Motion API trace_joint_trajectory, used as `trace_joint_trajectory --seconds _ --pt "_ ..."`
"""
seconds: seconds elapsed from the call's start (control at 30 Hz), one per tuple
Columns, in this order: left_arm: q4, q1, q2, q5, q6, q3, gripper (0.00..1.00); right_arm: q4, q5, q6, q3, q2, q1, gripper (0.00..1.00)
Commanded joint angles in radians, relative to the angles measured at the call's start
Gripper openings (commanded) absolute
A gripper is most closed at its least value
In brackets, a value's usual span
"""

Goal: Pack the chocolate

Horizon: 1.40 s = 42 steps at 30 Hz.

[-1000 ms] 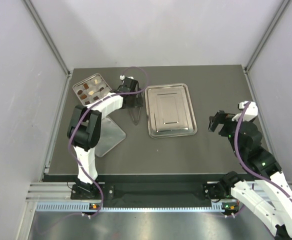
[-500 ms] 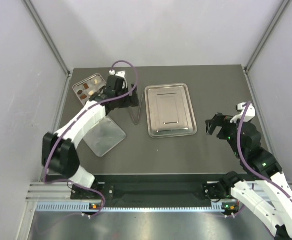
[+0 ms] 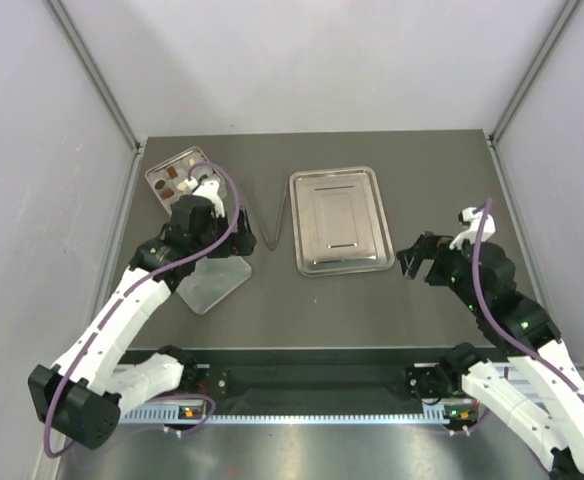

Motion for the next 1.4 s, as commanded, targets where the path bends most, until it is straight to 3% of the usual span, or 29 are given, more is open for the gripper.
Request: trace_joint_trajectory --seconds 0.0,0.3,0.63,0.83,0.9,1.13,1.37 --pt "-0.009 -0.003 -0.014 -0.051 0.007 -0.063 0.99 -0.001 -0.056 0.027 0.016 0.061 0.000 1.00" --pt "0.139 -0.003 0.047 -0.129 -0.097 -0.129 0.90 0.175 -0.102 0.033 -0.044 0.148 0.000 1.00" --pt "0.170 0.014 0.308 -0.307 -0.163 -0.060 0.81 0.302 -0.121 0.022 0.017 0.323 0.000 1.00" --pt "0.276 0.025 0.458 -0.277 -0.299 -0.072 0.74 0.310 -0.122 -0.022 0.091 0.437 0.000 1.00" --pt "0.351 0.025 0.488 -0.252 -0.307 -0.103 0.72 0.344 -0.145 -0.019 0.070 0.437 0.001 0.99" --pt "0.313 0.026 0.577 -0.331 -0.329 -0.083 0.70 0.402 -0.184 -0.027 0.004 0.389 0.001 0.98" --pt "0.297 0.029 0.595 -0.417 -0.341 -0.086 0.59 0.408 -0.168 -0.041 -0.099 0.265 0.003 0.99"
